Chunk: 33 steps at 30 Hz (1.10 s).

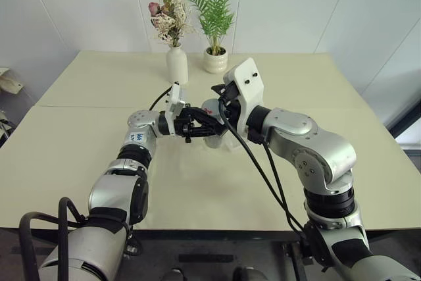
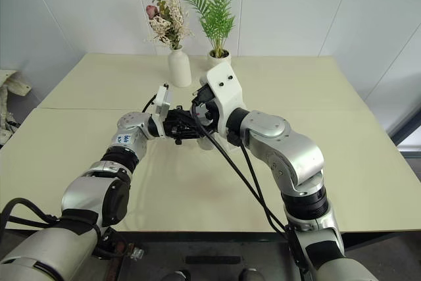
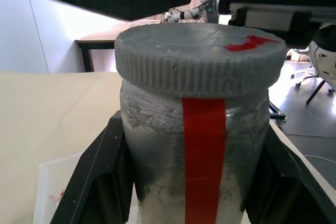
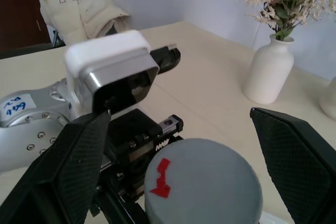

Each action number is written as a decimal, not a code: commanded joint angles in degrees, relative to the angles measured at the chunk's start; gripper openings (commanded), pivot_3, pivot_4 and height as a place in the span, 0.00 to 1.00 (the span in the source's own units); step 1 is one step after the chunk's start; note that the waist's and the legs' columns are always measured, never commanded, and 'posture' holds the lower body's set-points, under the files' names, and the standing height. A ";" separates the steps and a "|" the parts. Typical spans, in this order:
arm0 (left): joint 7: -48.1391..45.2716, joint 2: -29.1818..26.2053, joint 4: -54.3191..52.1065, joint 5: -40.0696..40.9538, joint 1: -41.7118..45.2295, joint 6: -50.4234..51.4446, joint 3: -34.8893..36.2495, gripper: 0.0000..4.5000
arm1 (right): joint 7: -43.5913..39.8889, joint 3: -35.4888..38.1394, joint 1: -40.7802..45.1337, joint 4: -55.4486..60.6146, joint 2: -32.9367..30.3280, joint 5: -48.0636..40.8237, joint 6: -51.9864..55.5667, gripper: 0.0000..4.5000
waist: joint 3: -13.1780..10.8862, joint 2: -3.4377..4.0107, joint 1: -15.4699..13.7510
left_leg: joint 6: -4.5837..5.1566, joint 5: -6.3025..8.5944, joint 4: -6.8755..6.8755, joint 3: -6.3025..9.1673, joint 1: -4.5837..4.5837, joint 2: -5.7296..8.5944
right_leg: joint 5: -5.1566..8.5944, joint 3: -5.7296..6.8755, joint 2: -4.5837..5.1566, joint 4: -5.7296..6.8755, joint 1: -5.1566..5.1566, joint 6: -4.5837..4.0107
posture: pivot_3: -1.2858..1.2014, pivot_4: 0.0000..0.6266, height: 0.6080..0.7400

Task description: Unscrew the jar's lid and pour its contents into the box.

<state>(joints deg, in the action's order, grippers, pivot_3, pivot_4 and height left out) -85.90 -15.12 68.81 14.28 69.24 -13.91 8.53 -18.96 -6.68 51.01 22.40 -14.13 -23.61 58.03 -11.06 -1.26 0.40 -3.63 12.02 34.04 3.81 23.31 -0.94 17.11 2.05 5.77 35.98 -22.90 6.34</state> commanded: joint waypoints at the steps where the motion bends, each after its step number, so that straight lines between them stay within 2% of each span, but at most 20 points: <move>1: -0.76 0.18 -0.30 0.25 1.64 0.08 0.57 0.48 | 0.10 -0.40 -0.30 0.72 -0.02 0.94 -1.89 1.00 | 0.00 0.00 0.01 | 0.00 0.00 0.00 0.00 0.00 0.00 | 0.00 0.00 0.00 0.00 0.00 0.00 | 0.52 0.24 1.00; 33: -1.81 -0.65 -1.23 0.38 1.26 2.70 0.55 0.48 | -0.98 -1.66 -1.94 1.37 -0.52 3.46 -4.78 1.00 | 0.00 0.00 0.00 | 0.00 0.00 0.00 0.00 0.00 0.00 | 0.00 -0.01 0.00 0.00 -0.01 0.00 | 0.52 0.24 1.00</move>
<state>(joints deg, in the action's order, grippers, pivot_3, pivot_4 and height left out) -85.94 -15.13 68.78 14.26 69.24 -11.21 8.60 -19.48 -8.79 48.50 22.06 -14.31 -20.30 54.84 -11.07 -1.26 0.40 -3.63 12.02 34.05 3.81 23.31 -0.94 17.11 2.04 5.77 35.98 -22.91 6.34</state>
